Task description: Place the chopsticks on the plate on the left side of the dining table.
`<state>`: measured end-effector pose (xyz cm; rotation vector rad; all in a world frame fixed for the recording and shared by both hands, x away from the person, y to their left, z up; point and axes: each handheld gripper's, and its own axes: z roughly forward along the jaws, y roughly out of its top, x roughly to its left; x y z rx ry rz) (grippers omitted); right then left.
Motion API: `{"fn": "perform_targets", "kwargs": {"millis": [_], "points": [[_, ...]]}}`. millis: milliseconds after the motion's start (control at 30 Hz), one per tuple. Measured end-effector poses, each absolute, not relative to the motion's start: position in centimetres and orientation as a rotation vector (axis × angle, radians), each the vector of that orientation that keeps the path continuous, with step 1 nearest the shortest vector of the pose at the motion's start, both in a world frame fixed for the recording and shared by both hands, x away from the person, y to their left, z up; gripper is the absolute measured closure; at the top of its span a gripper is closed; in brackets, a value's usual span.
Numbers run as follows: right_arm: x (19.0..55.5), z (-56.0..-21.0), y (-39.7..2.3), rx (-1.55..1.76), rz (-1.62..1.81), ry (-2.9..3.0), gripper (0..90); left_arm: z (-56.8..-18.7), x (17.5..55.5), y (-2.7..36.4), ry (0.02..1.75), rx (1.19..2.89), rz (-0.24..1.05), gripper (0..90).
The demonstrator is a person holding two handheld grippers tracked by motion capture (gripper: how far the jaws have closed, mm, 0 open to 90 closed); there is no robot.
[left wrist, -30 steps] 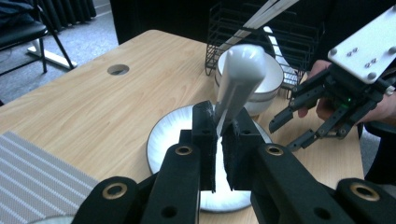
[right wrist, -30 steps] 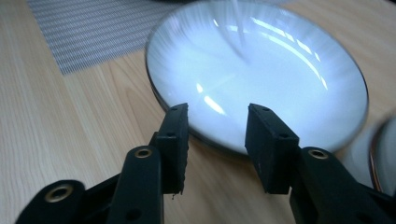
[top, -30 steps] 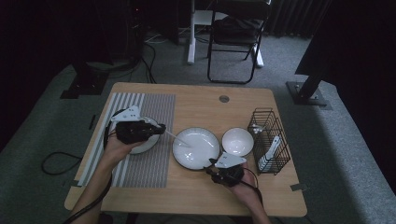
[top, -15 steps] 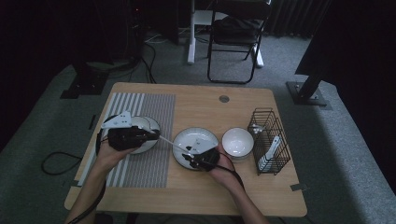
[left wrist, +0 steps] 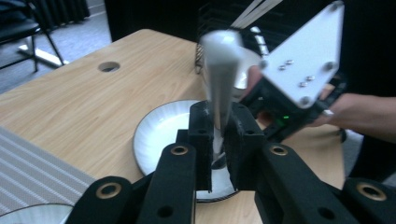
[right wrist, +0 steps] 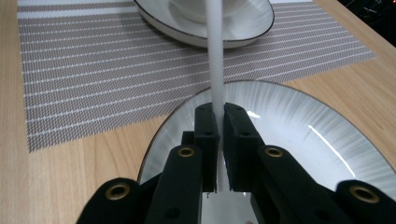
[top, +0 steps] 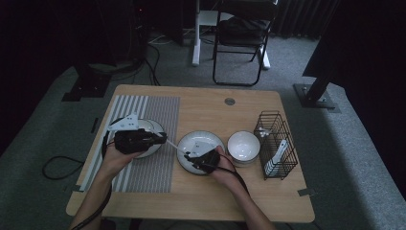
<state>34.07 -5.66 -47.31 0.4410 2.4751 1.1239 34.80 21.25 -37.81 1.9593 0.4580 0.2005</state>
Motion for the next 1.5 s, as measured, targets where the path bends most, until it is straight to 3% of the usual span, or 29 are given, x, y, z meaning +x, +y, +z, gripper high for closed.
{"fn": "perform_targets", "kwargs": {"millis": [300, 800, 1333, 1500], "points": [[33.9, -47.3, -6.7, 0.507, 1.134, 2.474, 86.6, -38.1, 34.3, 21.2, 0.534, 1.971, 0.336, 72.1], [33.7, -47.5, -5.2, 0.502, 1.015, 2.492, 86.6, -36.5, 32.7, 19.8, 0.517, 1.989, 0.492, 83.6], [32.8, -45.8, -4.2, 0.334, 1.014, 2.507, 86.7, -40.7, 34.5, 23.1, 0.805, 2.041, 0.515, 83.0], [33.4, -45.8, -2.8, 0.296, 0.966, 2.55, 86.7, -40.4, 34.2, 23.7, 0.806, 1.996, 0.491, 80.6]]}}
